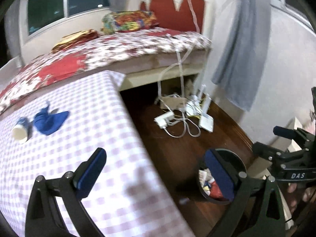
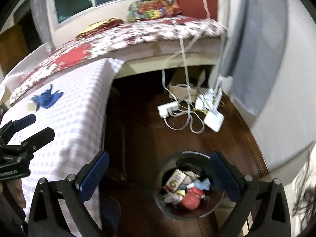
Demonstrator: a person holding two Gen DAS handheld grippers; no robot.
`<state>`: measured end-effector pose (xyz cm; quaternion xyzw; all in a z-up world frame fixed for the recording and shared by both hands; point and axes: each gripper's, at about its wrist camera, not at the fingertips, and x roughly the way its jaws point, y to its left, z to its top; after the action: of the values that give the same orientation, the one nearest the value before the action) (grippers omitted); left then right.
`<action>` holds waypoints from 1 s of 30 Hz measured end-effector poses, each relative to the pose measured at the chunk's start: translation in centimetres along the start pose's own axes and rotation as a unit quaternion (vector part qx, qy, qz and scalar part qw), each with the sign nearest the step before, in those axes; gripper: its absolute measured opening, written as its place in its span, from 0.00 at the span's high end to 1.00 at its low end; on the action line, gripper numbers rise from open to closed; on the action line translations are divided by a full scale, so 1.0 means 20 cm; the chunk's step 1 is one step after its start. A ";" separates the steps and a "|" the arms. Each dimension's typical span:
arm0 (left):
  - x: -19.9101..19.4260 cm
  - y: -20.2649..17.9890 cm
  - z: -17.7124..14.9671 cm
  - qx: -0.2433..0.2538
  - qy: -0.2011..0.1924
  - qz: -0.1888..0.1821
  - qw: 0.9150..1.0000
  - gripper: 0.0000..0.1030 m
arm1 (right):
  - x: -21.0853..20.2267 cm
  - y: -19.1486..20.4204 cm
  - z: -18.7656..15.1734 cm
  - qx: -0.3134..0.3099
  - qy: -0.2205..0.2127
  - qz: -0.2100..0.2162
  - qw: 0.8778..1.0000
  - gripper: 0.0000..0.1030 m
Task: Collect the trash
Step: 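Move both open tools back over the cup and blue cloth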
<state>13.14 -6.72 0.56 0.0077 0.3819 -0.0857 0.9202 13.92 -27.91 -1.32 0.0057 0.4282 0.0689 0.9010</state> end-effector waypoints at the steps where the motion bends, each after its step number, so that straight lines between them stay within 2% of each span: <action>1: -0.01 0.06 0.01 -0.009 -0.001 0.006 1.000 0.02 | -0.01 0.04 0.02 -0.006 -0.001 0.005 1.000 0.00; 5: -0.07 0.21 0.00 -0.029 -0.012 0.034 0.999 0.02 | -0.03 0.21 0.12 -0.040 -0.009 0.033 0.999 0.00; 10: -0.14 0.50 -0.02 -0.065 -0.024 0.075 0.995 0.02 | -0.04 0.49 0.24 -0.095 -0.009 0.064 0.993 0.00; 17: -0.23 0.90 -0.09 -0.104 -0.032 0.128 0.986 0.02 | 0.01 0.91 0.37 -0.162 0.000 0.121 0.979 0.00; 20: -0.25 1.09 -0.12 -0.133 -0.036 0.160 0.977 0.02 | 0.05 1.15 0.41 -0.220 0.011 0.121 0.968 0.00; 25: -0.25 1.39 -0.15 -0.170 -0.031 0.203 0.964 0.02 | 0.14 1.44 0.52 -0.257 0.004 0.145 0.956 0.00; 30: -0.18 1.56 -0.16 -0.183 -0.022 0.222 0.957 0.02 | 0.29 1.71 0.63 -0.279 0.005 0.168 0.945 0.00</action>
<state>13.56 24.87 -0.78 -0.0784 0.3595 0.1921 0.9098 23.16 7.36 4.45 -0.1740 0.3892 0.3363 0.8397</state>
